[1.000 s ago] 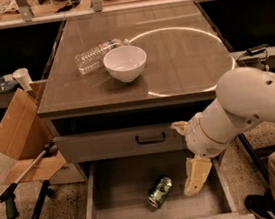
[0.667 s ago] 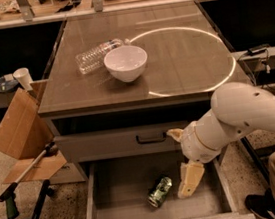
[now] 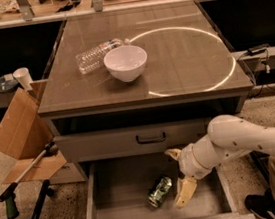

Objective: Pick green can from middle drawer and place on counter

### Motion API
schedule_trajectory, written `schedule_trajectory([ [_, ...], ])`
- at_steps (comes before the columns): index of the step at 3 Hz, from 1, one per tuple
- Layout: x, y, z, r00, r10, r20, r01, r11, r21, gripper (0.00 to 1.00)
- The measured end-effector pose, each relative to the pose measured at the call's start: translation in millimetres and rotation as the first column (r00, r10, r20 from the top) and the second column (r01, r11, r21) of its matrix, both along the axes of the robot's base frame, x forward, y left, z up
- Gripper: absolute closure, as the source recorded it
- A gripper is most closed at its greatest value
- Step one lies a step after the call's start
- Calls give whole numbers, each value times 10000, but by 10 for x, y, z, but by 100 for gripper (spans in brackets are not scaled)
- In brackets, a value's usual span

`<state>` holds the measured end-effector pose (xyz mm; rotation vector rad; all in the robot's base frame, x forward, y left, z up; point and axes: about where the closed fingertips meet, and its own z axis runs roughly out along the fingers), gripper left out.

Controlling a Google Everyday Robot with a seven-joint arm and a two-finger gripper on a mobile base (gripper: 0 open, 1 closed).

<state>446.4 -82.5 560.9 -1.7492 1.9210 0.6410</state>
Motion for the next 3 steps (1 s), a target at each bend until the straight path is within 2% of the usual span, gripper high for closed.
schedule_trajectory([
  [1,-35,48,-361,9996,40,-273,-34,9997,228,0],
  [3,58,371,-860,9977,320,-591,-318,9995,48,0],
])
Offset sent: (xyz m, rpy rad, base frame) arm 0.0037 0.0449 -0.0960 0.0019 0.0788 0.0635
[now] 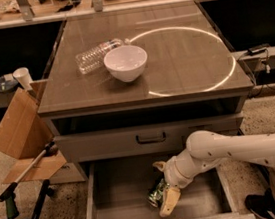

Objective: Pick green can from middle drawer and place on counter

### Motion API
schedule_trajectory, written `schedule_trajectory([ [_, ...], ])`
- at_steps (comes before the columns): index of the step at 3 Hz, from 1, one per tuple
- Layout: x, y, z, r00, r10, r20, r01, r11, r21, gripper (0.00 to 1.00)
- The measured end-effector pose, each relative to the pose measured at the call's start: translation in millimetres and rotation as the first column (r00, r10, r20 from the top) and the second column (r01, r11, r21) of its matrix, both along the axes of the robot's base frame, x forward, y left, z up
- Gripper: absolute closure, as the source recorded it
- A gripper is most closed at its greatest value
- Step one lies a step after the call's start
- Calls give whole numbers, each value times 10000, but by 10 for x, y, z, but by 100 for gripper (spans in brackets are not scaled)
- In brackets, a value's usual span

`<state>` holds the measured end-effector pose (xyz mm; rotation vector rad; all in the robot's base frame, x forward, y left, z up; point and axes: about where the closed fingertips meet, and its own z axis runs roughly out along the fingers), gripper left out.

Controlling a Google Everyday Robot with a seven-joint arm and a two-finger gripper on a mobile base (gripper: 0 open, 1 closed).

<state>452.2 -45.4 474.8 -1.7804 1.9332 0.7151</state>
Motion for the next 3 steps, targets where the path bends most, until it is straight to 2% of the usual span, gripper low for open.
schedule_trajectory([
  [1,92,79,-202,9995,-323,59,324,9994,-121,0],
  [3,252,104,-445,9946,-906,504,892,9956,302,0],
])
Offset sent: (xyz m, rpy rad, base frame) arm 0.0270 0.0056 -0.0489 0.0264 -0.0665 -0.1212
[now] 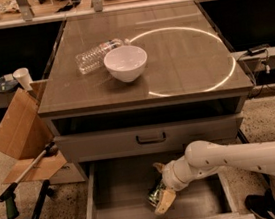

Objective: Pick green can from middle drawer and place on counter

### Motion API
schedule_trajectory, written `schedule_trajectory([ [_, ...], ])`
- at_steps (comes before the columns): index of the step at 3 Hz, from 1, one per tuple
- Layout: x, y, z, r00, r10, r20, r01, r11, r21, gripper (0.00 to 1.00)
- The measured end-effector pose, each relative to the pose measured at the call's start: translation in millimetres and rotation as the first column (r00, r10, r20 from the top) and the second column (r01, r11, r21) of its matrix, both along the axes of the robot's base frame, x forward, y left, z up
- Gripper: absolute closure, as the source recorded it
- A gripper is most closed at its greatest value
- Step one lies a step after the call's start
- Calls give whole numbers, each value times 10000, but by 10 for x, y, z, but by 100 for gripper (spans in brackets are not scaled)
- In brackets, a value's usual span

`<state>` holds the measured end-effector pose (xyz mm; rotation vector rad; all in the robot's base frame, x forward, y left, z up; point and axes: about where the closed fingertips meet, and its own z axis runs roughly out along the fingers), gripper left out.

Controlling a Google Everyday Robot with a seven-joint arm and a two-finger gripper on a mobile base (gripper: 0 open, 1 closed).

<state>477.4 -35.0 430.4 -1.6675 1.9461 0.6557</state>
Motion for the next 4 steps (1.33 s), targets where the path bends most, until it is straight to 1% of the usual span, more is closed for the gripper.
schedule_trajectory([
  [1,133,-1,-186,9992,-226,342,214,9992,344,0],
  [2,197,-39,-349,9984,-355,440,334,9983,474,0],
  [3,198,-144,-590,9984,-379,414,360,9983,463,0],
  [4,181,-235,-759,9988,-397,297,383,9982,471,0],
])
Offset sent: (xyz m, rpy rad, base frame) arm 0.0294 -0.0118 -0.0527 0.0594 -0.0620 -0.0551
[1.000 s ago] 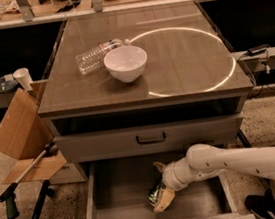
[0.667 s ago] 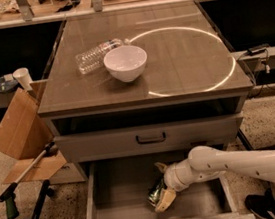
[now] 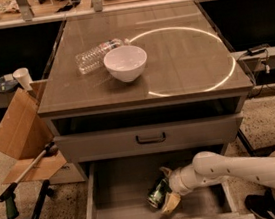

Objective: Pick green can from middle drawer and place on counter

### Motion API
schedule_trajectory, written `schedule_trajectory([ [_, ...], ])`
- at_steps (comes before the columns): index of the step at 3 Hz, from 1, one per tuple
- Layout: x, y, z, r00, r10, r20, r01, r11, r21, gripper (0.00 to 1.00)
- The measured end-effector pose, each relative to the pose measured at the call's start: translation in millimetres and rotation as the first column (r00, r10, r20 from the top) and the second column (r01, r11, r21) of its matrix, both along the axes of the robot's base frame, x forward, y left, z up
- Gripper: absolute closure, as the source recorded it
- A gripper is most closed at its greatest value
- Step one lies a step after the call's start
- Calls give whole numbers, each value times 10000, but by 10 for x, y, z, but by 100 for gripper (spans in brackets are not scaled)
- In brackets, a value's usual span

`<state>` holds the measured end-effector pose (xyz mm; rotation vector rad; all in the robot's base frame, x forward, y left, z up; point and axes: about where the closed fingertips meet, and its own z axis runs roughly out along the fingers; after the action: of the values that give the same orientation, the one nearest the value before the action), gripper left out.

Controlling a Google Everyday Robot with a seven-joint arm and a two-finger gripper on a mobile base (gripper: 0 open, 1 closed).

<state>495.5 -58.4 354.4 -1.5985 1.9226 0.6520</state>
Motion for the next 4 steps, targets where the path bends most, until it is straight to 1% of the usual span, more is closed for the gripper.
schedule_trajectory([
  [1,-41,-34,-161,9997,6,-255,-5,10000,52,18],
  [2,-88,-143,-156,9991,-237,-352,247,9993,270,42],
  [3,-240,-334,80,9977,-533,-417,565,9952,798,65],
  [4,-520,-740,500,9926,-1196,-199,1212,9833,1356,95],
])
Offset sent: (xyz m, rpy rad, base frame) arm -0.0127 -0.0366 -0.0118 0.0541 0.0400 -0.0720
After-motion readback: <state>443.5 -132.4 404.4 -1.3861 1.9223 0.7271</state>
